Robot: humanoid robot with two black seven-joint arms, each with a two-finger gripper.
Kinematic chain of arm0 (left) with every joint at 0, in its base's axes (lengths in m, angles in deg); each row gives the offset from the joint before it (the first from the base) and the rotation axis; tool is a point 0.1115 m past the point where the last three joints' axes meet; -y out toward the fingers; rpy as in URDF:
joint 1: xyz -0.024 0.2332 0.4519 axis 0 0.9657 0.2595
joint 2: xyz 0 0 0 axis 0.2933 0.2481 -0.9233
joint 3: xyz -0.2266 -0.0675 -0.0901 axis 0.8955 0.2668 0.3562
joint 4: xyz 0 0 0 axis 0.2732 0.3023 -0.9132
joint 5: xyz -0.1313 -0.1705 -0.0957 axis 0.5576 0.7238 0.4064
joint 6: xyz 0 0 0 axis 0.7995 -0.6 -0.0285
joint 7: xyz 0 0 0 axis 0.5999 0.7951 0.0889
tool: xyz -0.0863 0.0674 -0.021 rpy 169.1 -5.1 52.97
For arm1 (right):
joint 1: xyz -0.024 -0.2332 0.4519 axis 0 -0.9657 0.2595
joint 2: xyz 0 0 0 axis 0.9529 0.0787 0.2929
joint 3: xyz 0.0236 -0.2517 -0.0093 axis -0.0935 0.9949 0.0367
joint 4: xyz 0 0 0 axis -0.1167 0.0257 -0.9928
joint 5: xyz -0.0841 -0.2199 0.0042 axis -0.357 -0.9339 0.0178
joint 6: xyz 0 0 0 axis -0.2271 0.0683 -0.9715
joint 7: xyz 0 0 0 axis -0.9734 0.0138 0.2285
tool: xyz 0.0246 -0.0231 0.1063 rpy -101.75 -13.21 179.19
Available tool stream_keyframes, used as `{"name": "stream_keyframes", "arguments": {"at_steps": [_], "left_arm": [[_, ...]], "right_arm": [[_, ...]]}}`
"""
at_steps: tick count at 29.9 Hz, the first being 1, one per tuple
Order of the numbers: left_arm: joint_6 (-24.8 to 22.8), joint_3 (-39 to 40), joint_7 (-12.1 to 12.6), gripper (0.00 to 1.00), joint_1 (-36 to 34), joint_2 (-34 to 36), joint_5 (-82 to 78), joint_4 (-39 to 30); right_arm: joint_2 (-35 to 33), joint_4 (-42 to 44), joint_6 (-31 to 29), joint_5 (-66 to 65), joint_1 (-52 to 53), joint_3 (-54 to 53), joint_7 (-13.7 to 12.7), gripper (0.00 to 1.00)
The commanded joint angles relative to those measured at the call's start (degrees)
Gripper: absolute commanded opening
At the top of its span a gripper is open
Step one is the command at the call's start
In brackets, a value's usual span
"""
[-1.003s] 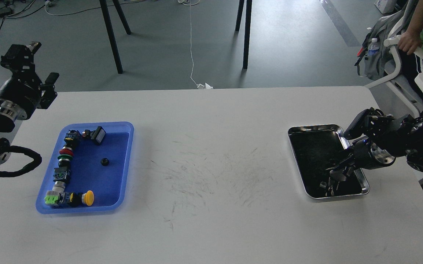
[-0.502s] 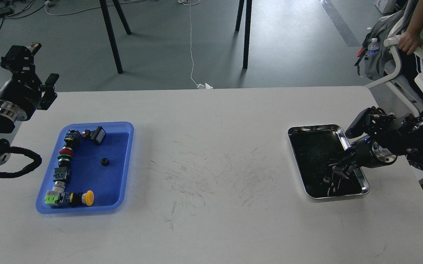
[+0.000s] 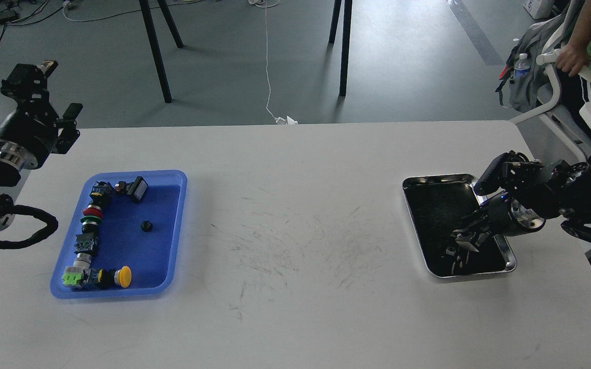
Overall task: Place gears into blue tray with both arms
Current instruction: 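Close the right gripper on a small black gear in the metal tray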
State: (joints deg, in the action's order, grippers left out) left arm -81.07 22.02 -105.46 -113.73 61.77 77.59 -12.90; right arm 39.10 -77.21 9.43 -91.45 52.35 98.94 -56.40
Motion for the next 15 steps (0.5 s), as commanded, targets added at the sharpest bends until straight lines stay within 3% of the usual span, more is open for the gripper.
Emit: {"name": "stream_keyframes", "arguments": {"at_steps": [1,15], "left_arm": [[0.0,0.0,0.0,0.98,0.0,-0.1,0.0,0.0],[0.0,-0.1,0.0,0.98,0.0,0.1,0.0,0.0]], "right_arm": [[0.0,0.0,0.0,0.0,0.0,0.0,0.0,0.38],[0.0,-0.2,-0.1,0.0,0.4,0.1,1.1,0.35]]}}
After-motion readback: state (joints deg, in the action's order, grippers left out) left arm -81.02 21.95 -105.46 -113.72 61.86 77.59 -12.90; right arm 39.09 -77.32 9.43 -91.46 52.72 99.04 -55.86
